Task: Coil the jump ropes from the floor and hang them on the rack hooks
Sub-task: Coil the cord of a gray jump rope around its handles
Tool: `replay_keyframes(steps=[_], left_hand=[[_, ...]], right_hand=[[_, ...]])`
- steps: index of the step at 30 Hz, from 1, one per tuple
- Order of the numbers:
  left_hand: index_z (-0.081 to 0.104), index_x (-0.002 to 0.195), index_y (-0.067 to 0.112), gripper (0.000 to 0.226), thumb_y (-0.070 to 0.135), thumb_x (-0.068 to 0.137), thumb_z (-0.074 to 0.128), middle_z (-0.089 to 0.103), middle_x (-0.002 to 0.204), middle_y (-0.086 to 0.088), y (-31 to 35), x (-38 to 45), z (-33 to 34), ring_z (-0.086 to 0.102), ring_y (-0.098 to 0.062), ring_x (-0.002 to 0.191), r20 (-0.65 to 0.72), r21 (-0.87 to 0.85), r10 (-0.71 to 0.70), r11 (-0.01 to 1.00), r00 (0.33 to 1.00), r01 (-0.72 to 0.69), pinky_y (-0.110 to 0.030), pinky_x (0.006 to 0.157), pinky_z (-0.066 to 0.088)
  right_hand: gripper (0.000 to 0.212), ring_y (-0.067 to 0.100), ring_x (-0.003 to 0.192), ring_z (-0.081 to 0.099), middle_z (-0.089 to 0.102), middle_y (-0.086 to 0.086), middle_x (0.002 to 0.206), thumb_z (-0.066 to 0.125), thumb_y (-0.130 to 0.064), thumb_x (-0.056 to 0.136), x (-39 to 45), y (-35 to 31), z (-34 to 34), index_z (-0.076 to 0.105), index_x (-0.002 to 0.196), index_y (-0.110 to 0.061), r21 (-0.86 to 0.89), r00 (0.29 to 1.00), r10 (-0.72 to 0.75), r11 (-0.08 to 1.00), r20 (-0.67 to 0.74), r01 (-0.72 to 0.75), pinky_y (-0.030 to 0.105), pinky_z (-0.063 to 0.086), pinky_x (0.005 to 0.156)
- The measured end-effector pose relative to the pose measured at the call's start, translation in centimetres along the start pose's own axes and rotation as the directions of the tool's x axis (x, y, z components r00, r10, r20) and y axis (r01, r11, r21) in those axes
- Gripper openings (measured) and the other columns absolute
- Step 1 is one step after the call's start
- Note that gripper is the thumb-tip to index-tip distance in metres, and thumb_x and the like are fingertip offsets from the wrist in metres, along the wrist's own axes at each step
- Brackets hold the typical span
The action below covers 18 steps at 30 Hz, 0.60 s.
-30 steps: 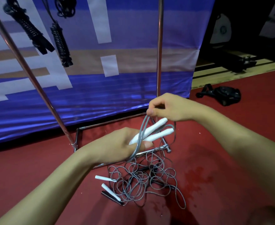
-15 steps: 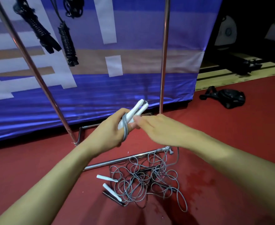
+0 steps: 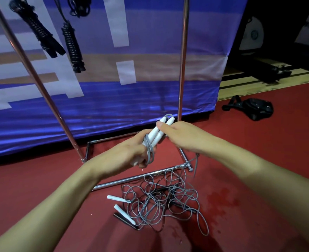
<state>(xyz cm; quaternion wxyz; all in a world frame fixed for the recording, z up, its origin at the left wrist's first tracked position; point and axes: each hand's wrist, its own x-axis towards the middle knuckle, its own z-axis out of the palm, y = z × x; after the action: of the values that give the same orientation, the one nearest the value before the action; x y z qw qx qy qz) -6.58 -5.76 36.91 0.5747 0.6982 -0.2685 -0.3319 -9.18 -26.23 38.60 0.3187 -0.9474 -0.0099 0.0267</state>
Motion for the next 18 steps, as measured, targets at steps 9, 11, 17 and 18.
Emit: replay_keyframes(steps=[9,11,17,18], left_hand=[[0.054,0.119,0.018,0.026,0.033,0.100,0.065,0.060,0.069,0.009,0.6,-0.7,0.5,0.050,-0.010,0.060,-0.242,0.257,0.192,0.958,0.951,-0.128,-0.025,0.059,0.047],[0.057,0.113,0.012,0.014,0.021,0.103,0.062,0.060,0.066,0.006,0.8,-0.5,0.2,0.049,-0.012,0.056,-0.347,0.251,0.234,0.956,0.908,-0.151,-0.023,0.054,0.045],[0.057,0.113,0.004,0.021,0.022,0.104,0.061,0.052,0.067,-0.010,0.9,-0.8,-0.4,0.046,-0.018,0.056,-0.396,0.211,0.222,0.966,0.891,-0.147,-0.024,0.053,0.044],[0.056,0.115,0.002,0.022,0.021,0.104,0.060,0.051,0.067,-0.011,0.9,-0.9,-0.4,0.047,-0.017,0.055,-0.405,0.191,0.217,0.970,0.888,-0.150,-0.024,0.052,0.044]], right_hand=[[0.059,0.014,0.057,0.049,0.049,-0.001,0.057,0.032,-0.054,0.107,-0.6,-0.5,0.2,0.059,0.068,-0.018,-0.107,0.987,-0.163,0.981,0.003,0.162,0.033,0.037,0.058],[0.049,0.016,0.062,0.052,0.053,-0.002,0.063,0.036,-0.050,0.107,-0.9,-0.9,0.4,0.066,0.087,-0.017,-0.174,0.959,-0.280,0.943,0.054,0.285,0.038,0.043,0.065],[0.036,0.030,0.077,0.063,0.064,0.005,0.085,0.036,-0.037,0.108,-0.7,-1.4,0.1,0.066,0.102,-0.017,-0.441,0.931,-0.352,0.824,0.096,0.356,0.039,0.050,0.066],[0.033,0.031,0.078,0.064,0.066,0.008,0.088,0.038,-0.033,0.108,-0.6,-1.4,0.2,0.066,0.108,-0.015,-0.464,0.932,-0.346,0.813,0.103,0.353,0.039,0.050,0.065]])
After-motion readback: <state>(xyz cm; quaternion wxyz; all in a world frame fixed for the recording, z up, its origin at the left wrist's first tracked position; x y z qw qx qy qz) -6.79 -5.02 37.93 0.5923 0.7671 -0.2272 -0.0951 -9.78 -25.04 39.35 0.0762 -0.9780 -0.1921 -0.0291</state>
